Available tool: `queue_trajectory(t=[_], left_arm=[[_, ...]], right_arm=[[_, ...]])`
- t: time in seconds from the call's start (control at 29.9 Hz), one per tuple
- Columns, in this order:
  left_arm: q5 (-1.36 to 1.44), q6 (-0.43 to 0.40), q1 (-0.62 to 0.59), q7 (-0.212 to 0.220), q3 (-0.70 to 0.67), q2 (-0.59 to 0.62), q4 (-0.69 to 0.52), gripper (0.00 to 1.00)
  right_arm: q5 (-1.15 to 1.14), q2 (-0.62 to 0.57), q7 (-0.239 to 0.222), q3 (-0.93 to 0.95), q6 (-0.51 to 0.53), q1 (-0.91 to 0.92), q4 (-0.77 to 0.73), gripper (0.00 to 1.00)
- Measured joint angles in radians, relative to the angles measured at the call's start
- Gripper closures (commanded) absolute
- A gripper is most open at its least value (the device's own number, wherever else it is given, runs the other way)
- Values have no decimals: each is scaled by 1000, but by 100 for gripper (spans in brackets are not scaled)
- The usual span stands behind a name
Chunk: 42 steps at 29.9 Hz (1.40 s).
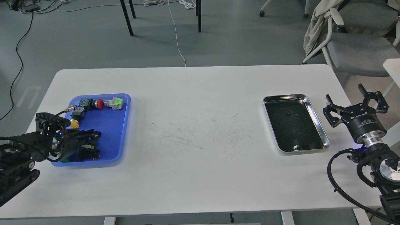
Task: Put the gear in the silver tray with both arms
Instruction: 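Lower the left gripper into the blue tray and grasp another black gear, then carry the second black gear with the left gripper to mid-table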
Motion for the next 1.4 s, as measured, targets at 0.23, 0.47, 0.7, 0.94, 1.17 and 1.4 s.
queue_trajectory(t=[0.23, 0.47, 0.7, 0.94, 1.17, 1.4], left_arm=[[0, -2, -28, -6, 0, 7, -7, 91], [-33, -10, -91, -11, -3, 73, -98, 91], [-159, -98, -207, 100, -14, 183, -434, 91], [-250, -157, -368, 292, -12, -12, -580, 91], [-193, -161, -380, 394, 17, -361, -469, 91], [-107, -106, -362, 392, 154, -586, -298, 91]], right_arm=[[0, 0, 0, 0, 0, 0, 2, 4], [0, 0, 0, 0, 0, 0, 6, 4], [0, -2, 0, 4, 0, 1, 8, 4], [0, -9, 0, 5, 0, 3, 5, 4], [-2, -16, 0, 4, 0, 3, 5, 4], [-3, -17, 0, 5, 0, 3, 6, 4]])
